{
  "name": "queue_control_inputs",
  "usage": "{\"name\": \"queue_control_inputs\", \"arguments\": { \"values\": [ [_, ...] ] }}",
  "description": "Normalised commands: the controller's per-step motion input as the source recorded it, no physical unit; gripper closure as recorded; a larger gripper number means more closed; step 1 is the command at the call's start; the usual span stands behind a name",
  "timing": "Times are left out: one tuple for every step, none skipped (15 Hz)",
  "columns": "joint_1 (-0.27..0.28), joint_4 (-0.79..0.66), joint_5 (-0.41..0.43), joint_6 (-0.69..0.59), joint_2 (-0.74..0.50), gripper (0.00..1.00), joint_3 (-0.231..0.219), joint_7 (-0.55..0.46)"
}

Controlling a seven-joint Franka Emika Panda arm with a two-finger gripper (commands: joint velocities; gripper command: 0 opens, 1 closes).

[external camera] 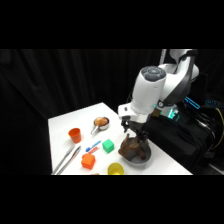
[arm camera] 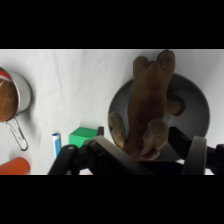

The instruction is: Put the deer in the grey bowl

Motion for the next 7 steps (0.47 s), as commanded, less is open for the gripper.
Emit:
{"name": "queue_control_inputs", "arguments": {
  "values": [
    [-0.038, -0.06, 0.027, -0.2, -0.41, 0.0, -0.045, -0.12],
    [-0.064, -0.07, 0.079, -0.22, -0.46, 0.0, -0.034, -0.18],
    [-0.087, -0.07, 0.128, -0.23, -0.51, 0.0, -0.028, -0.22],
    [-0.103, -0.07, 0.149, -0.23, -0.51, 0.0, -0.028, -0.24],
    [-0.118, -0.05, 0.187, -0.23, -0.48, 0.0, -0.029, -0.28],
    [-0.129, -0.03, 0.203, -0.21, -0.43, 0.0, -0.033, -0.29],
    [-0.132, 0.0, 0.211, -0.2, -0.37, 0.0, -0.033, -0.3]
  ]
}}
